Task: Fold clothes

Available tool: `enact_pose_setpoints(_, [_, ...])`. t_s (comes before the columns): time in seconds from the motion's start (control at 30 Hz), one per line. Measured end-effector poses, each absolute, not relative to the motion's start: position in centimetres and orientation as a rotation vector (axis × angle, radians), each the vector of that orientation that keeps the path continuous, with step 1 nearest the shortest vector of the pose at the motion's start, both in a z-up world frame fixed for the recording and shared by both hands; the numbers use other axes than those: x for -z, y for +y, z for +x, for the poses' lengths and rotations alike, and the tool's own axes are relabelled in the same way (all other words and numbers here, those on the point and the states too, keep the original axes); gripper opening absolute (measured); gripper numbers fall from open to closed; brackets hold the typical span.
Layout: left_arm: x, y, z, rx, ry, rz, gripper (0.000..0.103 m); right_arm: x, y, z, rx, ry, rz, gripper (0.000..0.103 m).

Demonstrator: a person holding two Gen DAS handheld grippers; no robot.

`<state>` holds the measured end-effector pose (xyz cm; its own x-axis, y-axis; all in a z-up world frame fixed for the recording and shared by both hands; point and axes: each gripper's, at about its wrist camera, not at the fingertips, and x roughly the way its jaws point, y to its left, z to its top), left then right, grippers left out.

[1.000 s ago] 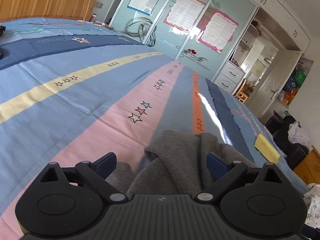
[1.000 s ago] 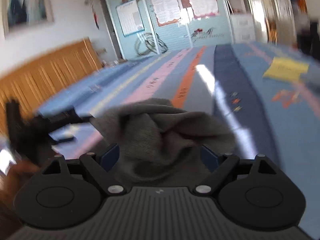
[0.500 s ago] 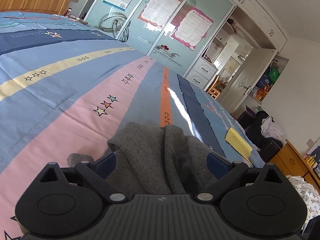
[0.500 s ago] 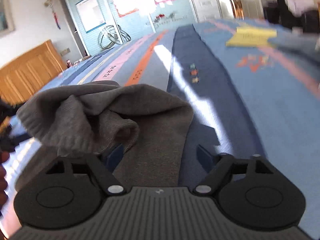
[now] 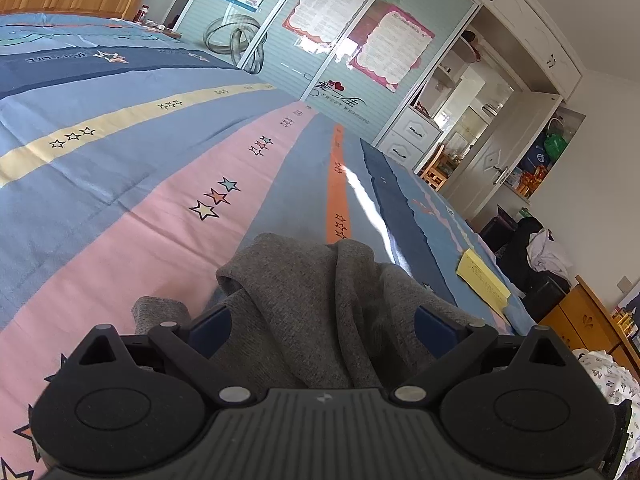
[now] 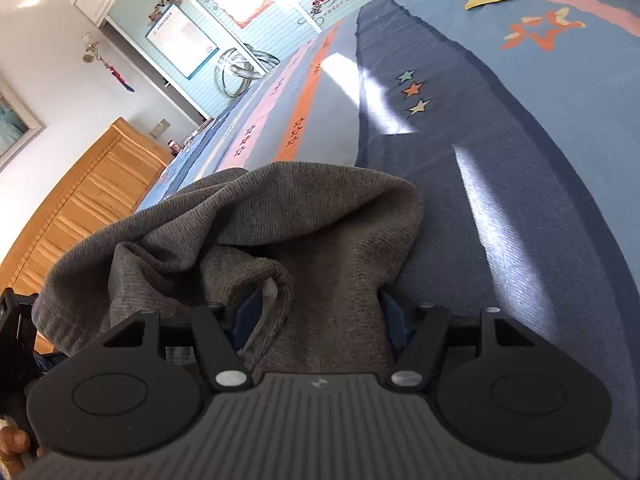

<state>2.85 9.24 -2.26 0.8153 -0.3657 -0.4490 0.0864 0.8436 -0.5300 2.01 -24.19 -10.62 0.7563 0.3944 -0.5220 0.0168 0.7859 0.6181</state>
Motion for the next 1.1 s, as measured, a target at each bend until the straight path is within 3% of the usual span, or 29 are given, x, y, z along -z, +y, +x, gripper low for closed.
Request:
enact_pose_setpoints(0.07, [2.3, 9.3, 2.9, 0.251, 0.573, -0.521, 0.099, 10.5, -24.0, 2.0, -0.220, 0.698, 0.622, 0.052])
enact_pose_setpoints(0.13, [2.3, 9.3, 2.9, 0.251, 0.574, -0.523, 0.099, 10.6, -24.4, 1.7, -0.187, 0.724, 0.622, 0.009])
enact_pose_setpoints(0.3, [2.1, 9.6, 2.8, 0.251, 0.569, -0.524, 0.099, 10.7, -24.7, -0.4, -0.200, 0.681, 0.722, 0.008])
enact_pose_setpoints(0.53, [2.5, 11.9, 2.8, 0.189, 0.577, -0.629, 0.099, 6.8, -24.3, -2.9, -0.456, 0.483, 1.161, 0.008])
enact_pose_setpoints(0.67, [2.4, 13.4, 2.7, 0.139, 0.566, -0.666, 0.099, 0.6, -23.2, -2.9, -0.586, 0.360, 1.179, 0.000])
enact_pose_setpoints(0.8, [2.2, 14.1, 2.7, 0.135, 0.562, -0.668, 0.100, -8.1, -23.1, -3.7, -0.655, 0.158, 1.055, 0.000])
enact_pose_setpoints(0.87, [2.1, 14.1, 2.7, 0.140, 0.570, -0.663, 0.100, -11.7, -23.1, -3.7, -0.605, 0.162, 0.933, 0.001])
enact_pose_setpoints(0.93, [2.1, 14.0, 2.8, 0.148, 0.575, -0.660, 0.100, -13.0, -22.7, -3.6, -0.501, 0.236, 0.809, 0.007])
enact_pose_setpoints(1.03, [2.0, 13.9, 2.9, 0.161, 0.584, -0.646, 0.100, -10.4, -22.2, -3.1, -0.349, 0.410, 0.667, 0.015])
enact_pose_setpoints(1.1, [2.0, 13.7, 3.0, 0.169, 0.591, -0.632, 0.100, -6.8, -22.1, -3.7, -0.265, 0.508, 0.614, 0.030])
